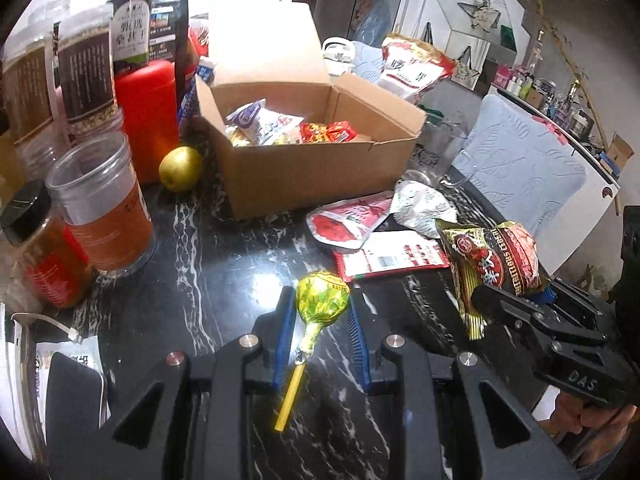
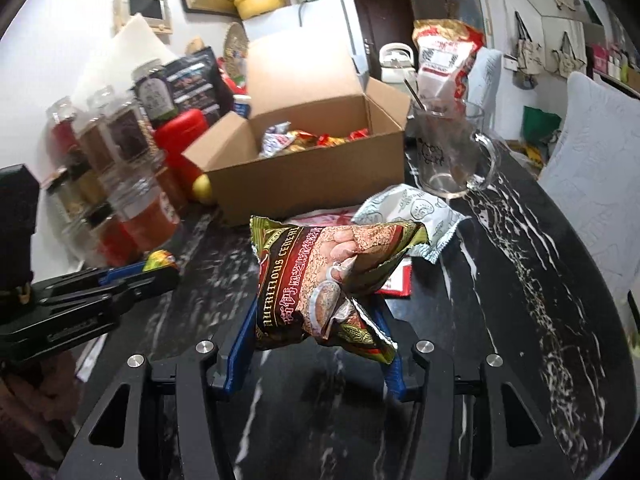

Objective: Organize snacks
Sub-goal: 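Lift the lollipop and cereal packet and carry both over the box, then lower the lollipop and cereal packet into the box and open both tools, then withdraw both tools from the box back over the table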

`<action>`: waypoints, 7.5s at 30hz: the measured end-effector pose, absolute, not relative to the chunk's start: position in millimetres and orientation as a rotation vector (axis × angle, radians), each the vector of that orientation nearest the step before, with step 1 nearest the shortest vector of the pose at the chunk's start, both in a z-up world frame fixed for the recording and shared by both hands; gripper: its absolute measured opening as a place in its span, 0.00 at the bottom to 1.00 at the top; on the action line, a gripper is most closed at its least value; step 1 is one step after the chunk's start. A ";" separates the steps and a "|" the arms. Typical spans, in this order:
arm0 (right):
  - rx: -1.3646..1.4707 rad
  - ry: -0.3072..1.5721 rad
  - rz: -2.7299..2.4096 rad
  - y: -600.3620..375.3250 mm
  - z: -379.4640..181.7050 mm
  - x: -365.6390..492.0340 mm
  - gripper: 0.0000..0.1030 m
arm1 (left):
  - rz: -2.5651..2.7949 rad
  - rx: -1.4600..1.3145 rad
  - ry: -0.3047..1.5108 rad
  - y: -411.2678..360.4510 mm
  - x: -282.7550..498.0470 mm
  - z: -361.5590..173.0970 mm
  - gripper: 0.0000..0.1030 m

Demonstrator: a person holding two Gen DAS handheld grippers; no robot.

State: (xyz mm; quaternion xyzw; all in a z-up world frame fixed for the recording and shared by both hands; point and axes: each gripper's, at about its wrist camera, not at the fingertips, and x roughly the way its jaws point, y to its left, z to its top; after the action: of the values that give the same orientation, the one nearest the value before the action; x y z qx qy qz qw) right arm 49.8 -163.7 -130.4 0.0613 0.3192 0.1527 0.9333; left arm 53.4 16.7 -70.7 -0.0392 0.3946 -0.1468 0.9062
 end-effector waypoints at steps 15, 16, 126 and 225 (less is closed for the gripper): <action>0.081 0.555 0.400 -157.9 -84.8 27.9 0.52 | -0.318 -0.057 0.653 6.6 48.8 -10.5 0.25; 0.077 0.546 0.402 -158.1 -81.0 28.9 0.52 | -0.321 -0.056 0.640 6.1 50.9 -5.3 0.25; -0.203 0.663 0.277 -131.9 4.7 304.1 0.68 | -0.057 0.049 0.794 7.0 321.6 27.5 0.97; -0.369 0.911 0.712 -142.9 -159.2 189.7 0.79 | -0.197 -0.018 0.892 -4.5 137.7 -88.7 0.97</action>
State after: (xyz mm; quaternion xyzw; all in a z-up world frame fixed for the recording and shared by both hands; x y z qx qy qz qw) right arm 189.7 -142.9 -159.2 -0.1736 0.4281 0.3345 0.8214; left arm 137.7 -4.5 -88.7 -0.0085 0.4308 -0.0953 0.8974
